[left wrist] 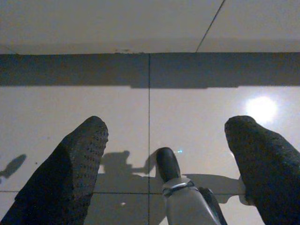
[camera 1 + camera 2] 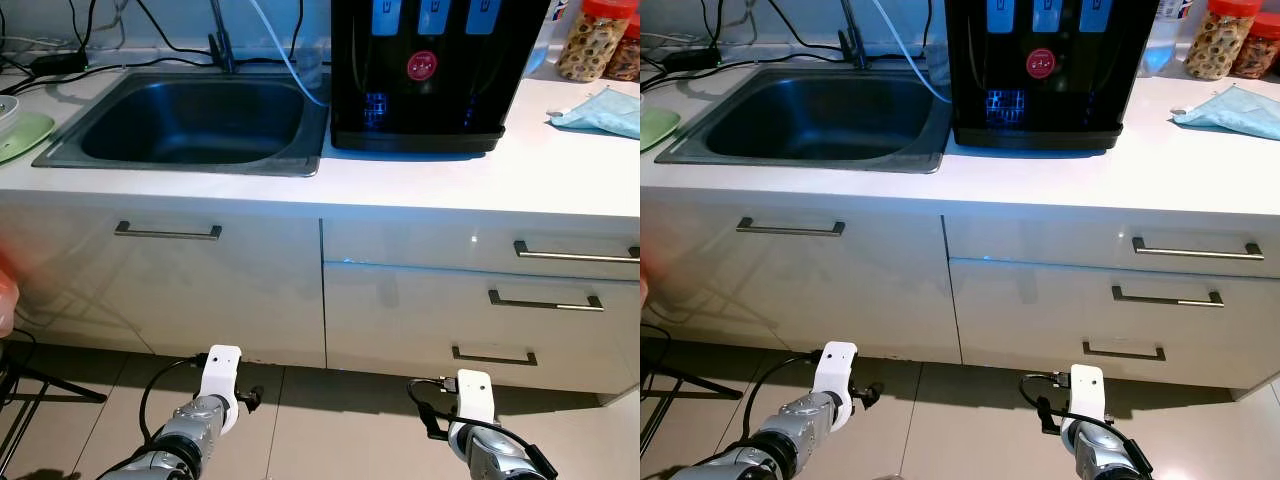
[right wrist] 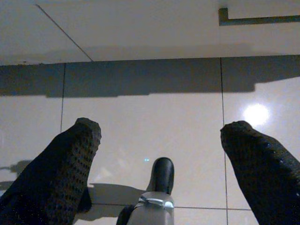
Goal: Kitchen organization
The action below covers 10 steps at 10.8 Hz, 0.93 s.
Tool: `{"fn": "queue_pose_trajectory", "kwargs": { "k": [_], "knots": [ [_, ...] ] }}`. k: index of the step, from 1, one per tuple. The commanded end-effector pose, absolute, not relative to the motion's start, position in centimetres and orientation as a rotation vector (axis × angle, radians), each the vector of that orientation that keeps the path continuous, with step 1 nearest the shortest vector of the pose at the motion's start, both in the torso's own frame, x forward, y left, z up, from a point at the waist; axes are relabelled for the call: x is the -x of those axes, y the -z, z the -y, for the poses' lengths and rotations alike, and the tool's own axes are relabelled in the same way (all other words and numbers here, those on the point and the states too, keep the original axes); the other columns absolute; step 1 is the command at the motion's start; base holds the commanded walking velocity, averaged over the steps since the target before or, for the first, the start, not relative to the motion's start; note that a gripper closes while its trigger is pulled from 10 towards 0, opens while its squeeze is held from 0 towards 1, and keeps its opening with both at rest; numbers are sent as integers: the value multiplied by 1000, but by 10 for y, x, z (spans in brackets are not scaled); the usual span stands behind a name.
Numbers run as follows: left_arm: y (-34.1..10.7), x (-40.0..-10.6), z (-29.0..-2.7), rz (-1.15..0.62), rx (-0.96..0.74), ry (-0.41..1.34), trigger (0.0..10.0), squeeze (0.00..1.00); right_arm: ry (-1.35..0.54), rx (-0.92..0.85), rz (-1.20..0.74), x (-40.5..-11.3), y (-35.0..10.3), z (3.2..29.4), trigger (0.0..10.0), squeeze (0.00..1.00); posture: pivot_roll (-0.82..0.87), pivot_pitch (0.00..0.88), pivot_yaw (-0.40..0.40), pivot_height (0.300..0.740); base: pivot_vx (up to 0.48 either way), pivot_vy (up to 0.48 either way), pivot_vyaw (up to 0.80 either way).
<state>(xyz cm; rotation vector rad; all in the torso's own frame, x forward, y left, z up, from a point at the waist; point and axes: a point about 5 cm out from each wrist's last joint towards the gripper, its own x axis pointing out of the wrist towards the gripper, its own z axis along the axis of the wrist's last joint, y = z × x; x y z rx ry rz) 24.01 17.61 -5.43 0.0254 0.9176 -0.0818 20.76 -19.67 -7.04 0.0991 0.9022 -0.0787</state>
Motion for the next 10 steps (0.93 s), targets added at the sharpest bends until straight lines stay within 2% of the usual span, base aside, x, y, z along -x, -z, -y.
{"fn": "queue_pose_trajectory", "kwargs": {
  "k": [1, 10],
  "knots": [
    [53, -241, -178, -919, -36, 83, 10000, 0, 72, -105, -907, -207, 71, 194, 10000, 0, -27, 0, 74, 740, 0, 0, 0],
    [54, -239, -178, -926, -48, 89, 10000, 0, 70, -99, -904, -208, 71, 195, 10000, 0, -26, 0, 73, 740, 0, 0, 0]
  ]
}}
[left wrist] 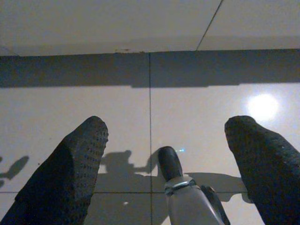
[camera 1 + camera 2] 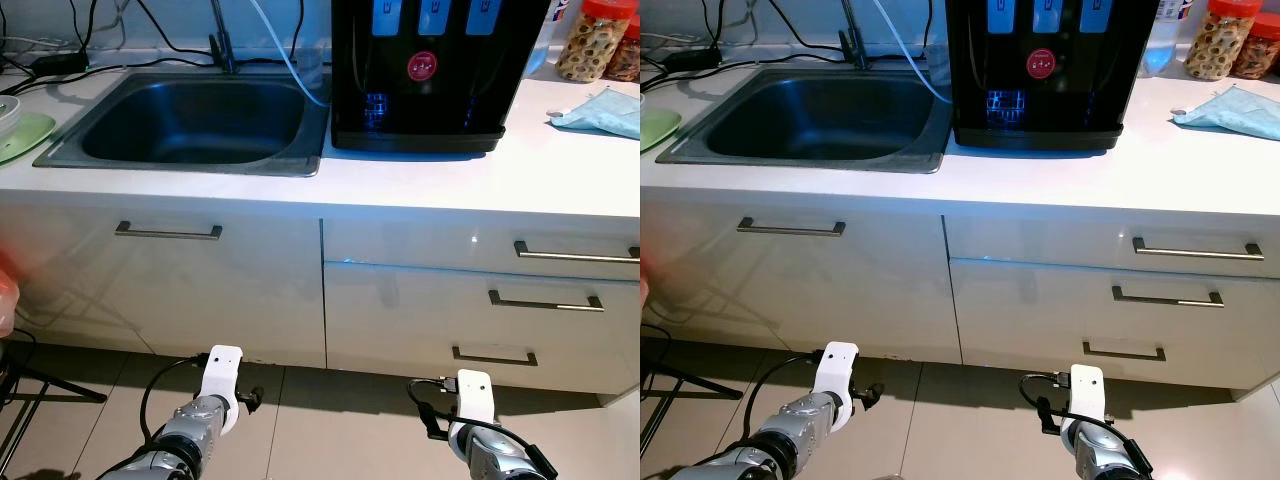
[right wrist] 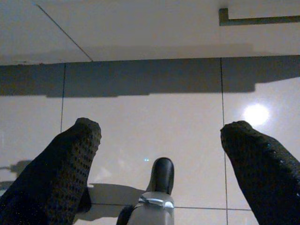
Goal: Kitchen organization
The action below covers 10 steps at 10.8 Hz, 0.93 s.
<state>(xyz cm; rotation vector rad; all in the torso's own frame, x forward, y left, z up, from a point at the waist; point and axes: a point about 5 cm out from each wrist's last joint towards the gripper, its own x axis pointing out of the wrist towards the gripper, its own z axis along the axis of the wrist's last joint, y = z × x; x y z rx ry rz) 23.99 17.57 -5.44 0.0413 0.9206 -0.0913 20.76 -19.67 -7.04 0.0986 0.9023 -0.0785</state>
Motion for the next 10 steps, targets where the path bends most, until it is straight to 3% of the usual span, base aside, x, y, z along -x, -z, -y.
{"fn": "queue_pose_trajectory", "kwargs": {
  "k": [1, 10],
  "knots": [
    [54, -239, -179, -926, -48, 87, 10000, 0, 69, -100, -905, -207, 71, 194, 10000, 0, -24, 0, 74, 740, 0, 0, 0],
    [55, -239, -179, -929, -51, 85, 10000, 0, 76, -109, -910, -206, 72, 194, 10000, 0, -28, 0, 78, 740, 0, 0, 0]
  ]
}}
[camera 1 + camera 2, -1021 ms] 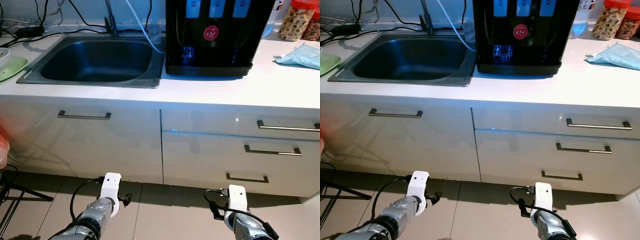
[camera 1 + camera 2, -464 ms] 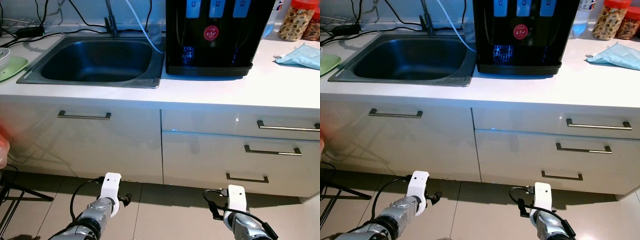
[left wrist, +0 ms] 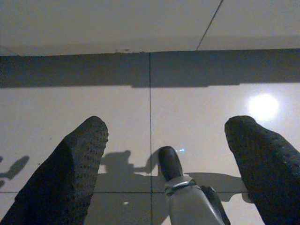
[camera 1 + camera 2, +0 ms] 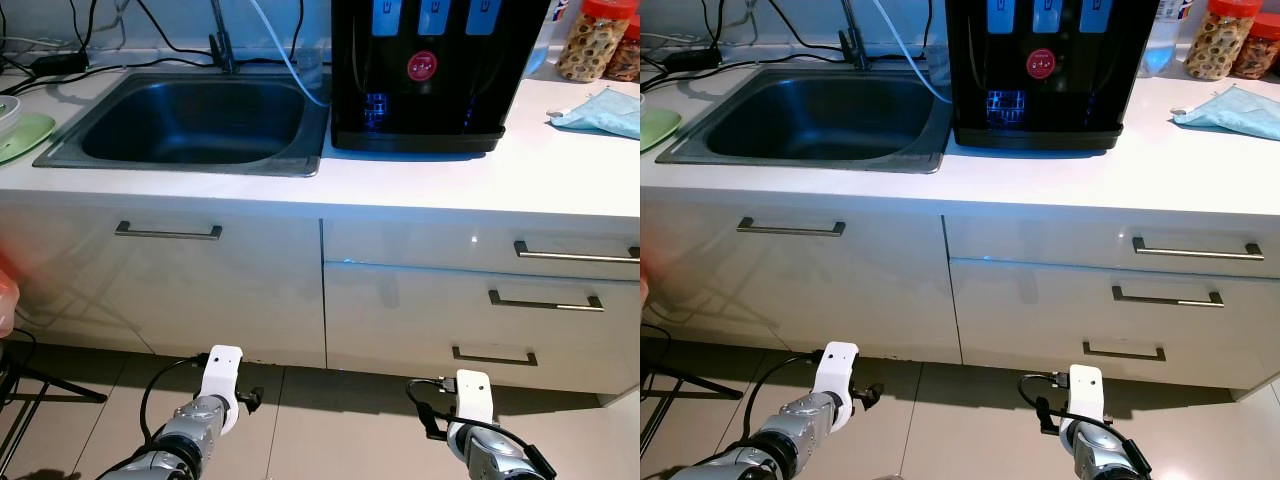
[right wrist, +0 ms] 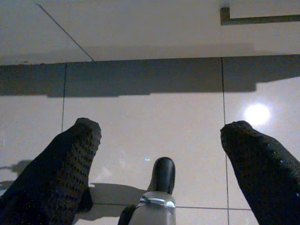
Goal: Kitchen organization
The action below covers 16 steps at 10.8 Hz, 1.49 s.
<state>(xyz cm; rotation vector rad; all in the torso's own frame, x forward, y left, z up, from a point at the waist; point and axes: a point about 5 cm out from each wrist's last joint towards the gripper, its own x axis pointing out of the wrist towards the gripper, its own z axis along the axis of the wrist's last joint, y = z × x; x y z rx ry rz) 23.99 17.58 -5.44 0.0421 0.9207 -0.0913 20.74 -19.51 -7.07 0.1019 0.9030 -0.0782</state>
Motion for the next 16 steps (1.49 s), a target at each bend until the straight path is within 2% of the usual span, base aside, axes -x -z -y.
{"fn": "queue_pose_trajectory", "kwargs": {
  "k": [1, 5, 7, 9, 13, 16],
  "knots": [
    [55, -238, -179, -929, -51, 86, 10000, 0, 75, -110, -907, -206, 72, 193, 10000, 0, -28, 0, 78, 740, 0, 0, 0],
    [56, -238, -179, -929, -50, 81, 10000, 0, 75, -114, -902, -207, 71, 194, 10000, 0, -30, 0, 78, 740, 0, 0, 0],
    [44, -252, -186, -846, -45, 48, 10000, 0, 88, -147, -842, -217, 64, 198, 10000, 0, -29, 0, 77, 740, 0, 0, 0],
    [30, -270, -184, -754, -21, 63, 10000, 0, 28, -124, -726, -239, 49, 191, 10000, 0, -28, 0, 80, 740, 0, 0, 0],
    [-11, -308, -166, -491, -91, 203, 10000, 0, 21, -169, -470, -272, 14, 186, 10000, 0, -25, 0, 87, 740, 0, 0, 0],
    [-40, -320, -186, -347, -140, 271, 10000, 0, -1, -94, -279, -278, -20, 191, 10000, 0, -22, 0, 76, 740, 0, 0, 0]
  ]
}}
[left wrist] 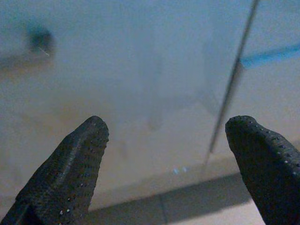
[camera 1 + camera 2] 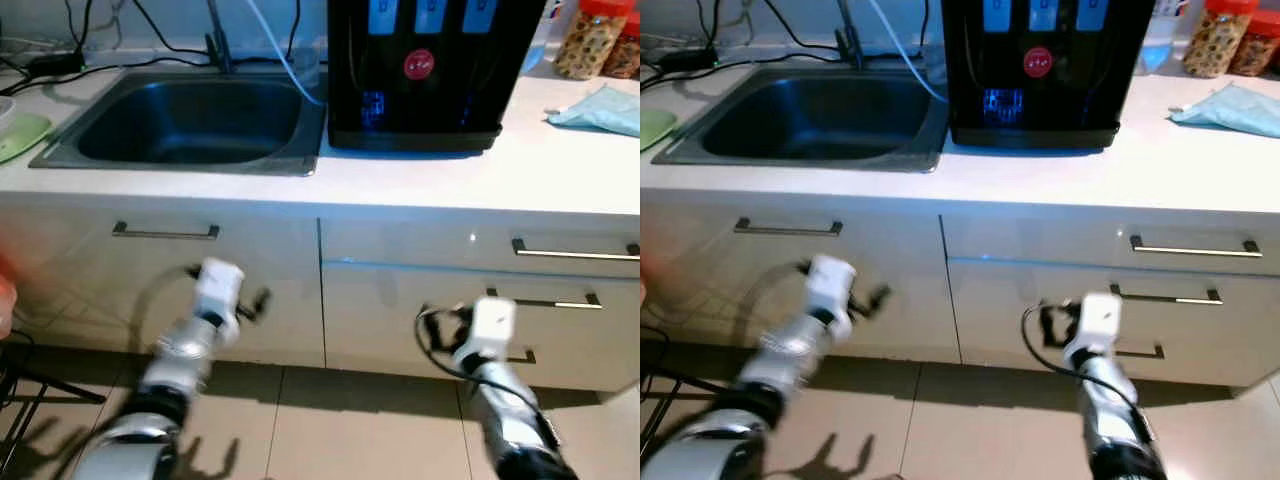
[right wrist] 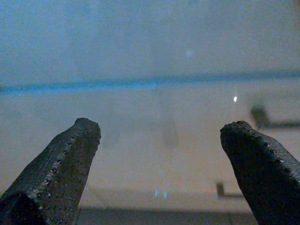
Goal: Kitchen organization
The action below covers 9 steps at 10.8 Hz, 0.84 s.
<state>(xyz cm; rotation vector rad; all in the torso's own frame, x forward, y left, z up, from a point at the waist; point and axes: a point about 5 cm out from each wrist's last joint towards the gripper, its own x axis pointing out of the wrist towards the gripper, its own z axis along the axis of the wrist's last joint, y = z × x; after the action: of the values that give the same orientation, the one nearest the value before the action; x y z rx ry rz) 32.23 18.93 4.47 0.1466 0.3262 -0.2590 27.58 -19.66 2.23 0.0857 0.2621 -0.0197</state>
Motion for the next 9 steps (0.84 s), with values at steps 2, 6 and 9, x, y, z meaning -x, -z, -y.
{"fn": "queue_pose_trajectory", "kwargs": {
  "k": [2, 6, 9],
  "knots": [
    [-57, -321, -201, -282, -132, 236, 10000, 0, 22, -50, -203, -278, -43, 192, 10000, 0, -12, 0, 73, 740, 0, 0, 0],
    [-116, -313, -178, 0, -159, 211, 10000, 0, 95, -46, -53, -277, -105, 189, 10000, 0, -10, 0, 74, 740, 0, 0, 0],
    [-126, -314, -171, 15, -145, 164, 10000, 0, 65, -12, -13, -277, -127, 182, 10000, 0, -16, 0, 83, 740, 0, 0, 0]
  ]
}}
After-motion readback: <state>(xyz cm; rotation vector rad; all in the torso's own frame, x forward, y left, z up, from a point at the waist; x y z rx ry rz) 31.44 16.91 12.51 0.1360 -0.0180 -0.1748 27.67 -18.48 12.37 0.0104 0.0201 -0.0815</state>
